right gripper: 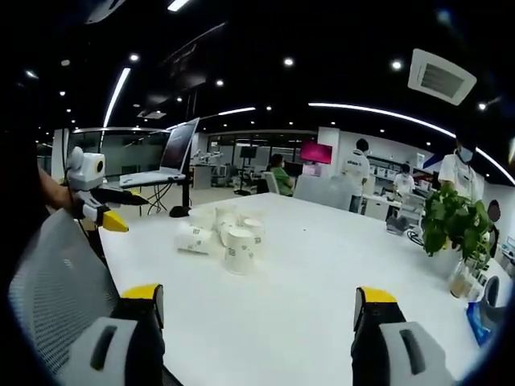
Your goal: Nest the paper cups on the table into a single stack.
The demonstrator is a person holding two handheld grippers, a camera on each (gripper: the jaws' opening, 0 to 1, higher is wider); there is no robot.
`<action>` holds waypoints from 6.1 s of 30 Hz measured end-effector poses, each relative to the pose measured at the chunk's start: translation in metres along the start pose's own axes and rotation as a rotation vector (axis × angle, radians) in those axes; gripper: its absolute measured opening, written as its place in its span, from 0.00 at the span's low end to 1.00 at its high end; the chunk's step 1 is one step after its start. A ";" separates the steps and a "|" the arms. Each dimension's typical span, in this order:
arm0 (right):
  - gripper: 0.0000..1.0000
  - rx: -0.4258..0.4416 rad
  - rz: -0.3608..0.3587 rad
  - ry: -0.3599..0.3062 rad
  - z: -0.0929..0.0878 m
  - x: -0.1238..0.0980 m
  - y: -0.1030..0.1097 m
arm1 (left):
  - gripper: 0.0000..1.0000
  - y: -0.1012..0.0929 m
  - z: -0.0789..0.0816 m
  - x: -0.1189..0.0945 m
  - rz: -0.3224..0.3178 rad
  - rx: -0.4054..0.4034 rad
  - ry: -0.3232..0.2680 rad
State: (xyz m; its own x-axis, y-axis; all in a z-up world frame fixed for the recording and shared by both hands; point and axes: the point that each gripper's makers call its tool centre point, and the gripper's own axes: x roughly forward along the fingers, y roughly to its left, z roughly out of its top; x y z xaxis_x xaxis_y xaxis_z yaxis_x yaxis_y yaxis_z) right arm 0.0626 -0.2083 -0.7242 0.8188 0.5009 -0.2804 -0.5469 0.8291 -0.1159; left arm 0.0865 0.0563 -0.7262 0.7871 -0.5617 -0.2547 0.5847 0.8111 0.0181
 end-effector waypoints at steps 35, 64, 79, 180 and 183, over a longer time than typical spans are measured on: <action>1.00 0.006 -0.017 -0.001 0.000 -0.001 -0.004 | 0.51 0.063 -0.030 0.062 0.014 -0.151 0.052; 1.00 0.000 -0.020 0.011 -0.003 -0.001 -0.004 | 0.18 0.065 -0.046 0.091 -0.008 -0.243 0.087; 1.00 -0.006 -0.009 0.017 -0.004 0.000 -0.002 | 0.00 0.043 -0.034 0.079 -0.075 -0.221 0.042; 1.00 0.008 0.035 0.034 -0.008 0.001 0.006 | 0.48 -0.035 0.055 0.083 -0.409 0.311 0.092; 1.00 0.010 0.034 0.033 -0.008 0.001 0.006 | 0.48 -0.014 0.053 0.085 -0.362 0.288 0.102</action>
State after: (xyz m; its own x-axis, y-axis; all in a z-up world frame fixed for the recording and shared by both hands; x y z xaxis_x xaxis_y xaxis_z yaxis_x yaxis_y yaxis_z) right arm 0.0591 -0.2049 -0.7326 0.7938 0.5203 -0.3150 -0.5722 0.8144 -0.0967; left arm 0.1552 -0.0113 -0.6969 0.5082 -0.7692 -0.3874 0.8597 0.4799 0.1749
